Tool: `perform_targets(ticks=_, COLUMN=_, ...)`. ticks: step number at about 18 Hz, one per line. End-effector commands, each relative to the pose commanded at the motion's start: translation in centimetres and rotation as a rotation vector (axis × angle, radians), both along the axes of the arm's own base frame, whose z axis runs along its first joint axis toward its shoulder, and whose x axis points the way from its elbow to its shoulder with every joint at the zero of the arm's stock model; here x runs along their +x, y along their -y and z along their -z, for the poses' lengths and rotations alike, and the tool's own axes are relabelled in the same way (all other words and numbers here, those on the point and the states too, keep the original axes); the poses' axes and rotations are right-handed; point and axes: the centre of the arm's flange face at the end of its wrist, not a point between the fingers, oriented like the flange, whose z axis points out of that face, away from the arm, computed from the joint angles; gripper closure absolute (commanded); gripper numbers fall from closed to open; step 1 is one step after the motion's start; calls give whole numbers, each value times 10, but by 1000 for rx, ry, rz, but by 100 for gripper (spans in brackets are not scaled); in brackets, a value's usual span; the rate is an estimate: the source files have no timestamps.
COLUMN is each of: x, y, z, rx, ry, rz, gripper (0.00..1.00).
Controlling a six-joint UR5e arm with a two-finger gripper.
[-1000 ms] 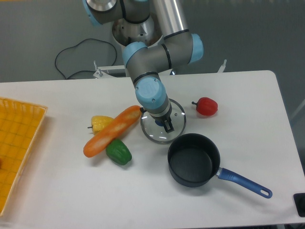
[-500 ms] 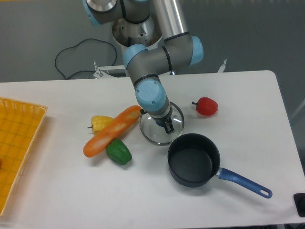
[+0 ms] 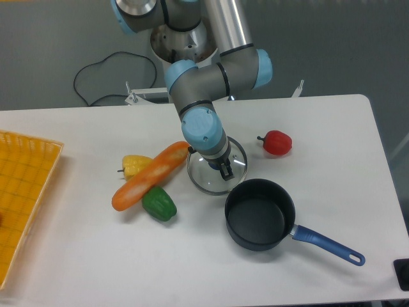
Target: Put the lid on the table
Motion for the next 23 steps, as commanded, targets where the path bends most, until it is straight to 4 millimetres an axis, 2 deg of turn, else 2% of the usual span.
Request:
perform_targets(ticks=8, x=4, y=-2, z=1, rx=-2, ry=3, rz=11, gripper=26)
perform_targets(ticks=9, x=4, y=-2, z=1, rx=-2, ry=1, rz=11, gripper=25)
perform_targets(ticks=10, x=3, y=-2, z=-2, rx=-2, ry=-6, rz=13, gripper=18)
perform_targets(ticks=11, x=0, y=-4, z=-8, rx=7, ry=-12, rz=19, gripper=5)
perform_targets(ticks=12, x=-5, y=-7, z=-16, rx=15, ry=-27, rz=21, gripper=0)
perform_targets(ticks=18, x=-20, y=-2, z=-58, rx=73, ry=-75, rz=-24, gripper=0)
perform_targets(ticks=23, x=-34, y=-6, z=-125, rx=202, ry=-83, rz=-100, gripper=0)
